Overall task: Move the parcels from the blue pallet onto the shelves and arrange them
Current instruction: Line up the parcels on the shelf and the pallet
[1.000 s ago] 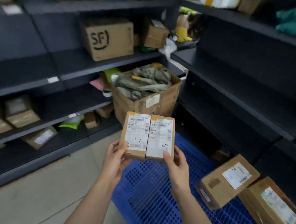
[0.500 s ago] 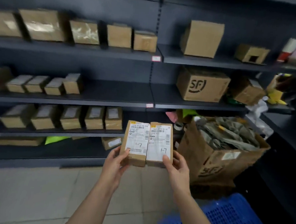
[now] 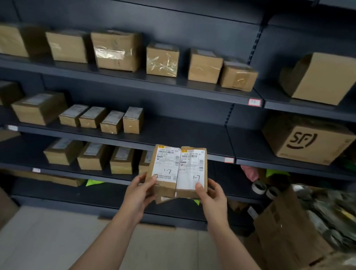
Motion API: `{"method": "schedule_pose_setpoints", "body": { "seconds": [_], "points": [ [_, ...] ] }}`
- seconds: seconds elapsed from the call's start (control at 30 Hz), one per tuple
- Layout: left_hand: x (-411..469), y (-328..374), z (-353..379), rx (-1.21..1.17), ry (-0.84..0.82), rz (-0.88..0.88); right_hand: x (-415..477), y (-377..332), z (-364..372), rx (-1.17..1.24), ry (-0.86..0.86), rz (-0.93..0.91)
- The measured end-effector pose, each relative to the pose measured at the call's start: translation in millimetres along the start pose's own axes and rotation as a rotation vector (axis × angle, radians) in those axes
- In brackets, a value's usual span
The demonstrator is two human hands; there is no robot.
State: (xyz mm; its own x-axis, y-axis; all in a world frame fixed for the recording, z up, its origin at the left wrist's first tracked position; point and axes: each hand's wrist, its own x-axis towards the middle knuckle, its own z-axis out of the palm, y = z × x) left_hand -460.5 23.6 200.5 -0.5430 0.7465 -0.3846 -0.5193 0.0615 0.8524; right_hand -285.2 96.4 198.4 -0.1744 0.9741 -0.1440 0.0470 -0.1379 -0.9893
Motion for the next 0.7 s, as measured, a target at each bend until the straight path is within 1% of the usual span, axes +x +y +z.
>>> {"method": "schedule_pose_setpoints", "body": {
  "seconds": [0.13,0.23,0.33,0.57,0.7],
  "points": [
    [50,25,0,0.037,0.042,0.006,53,-7,34,0.011,-0.037,0.016],
    [96,39,4,0.105,0.094,0.058,101,-8,57,-0.003,-0.056,0.009],
    [143,54,9,0.134,0.106,0.073,152,-12,78,-0.022,-0.078,0.020],
    [241,76,18,0.161,0.168,0.018,244,-9,117,-0.062,-0.099,0.080],
    [297,78,16,0.259,0.202,-0.024,287,1,135,-0.103,-0.068,0.106]
  ]
}}
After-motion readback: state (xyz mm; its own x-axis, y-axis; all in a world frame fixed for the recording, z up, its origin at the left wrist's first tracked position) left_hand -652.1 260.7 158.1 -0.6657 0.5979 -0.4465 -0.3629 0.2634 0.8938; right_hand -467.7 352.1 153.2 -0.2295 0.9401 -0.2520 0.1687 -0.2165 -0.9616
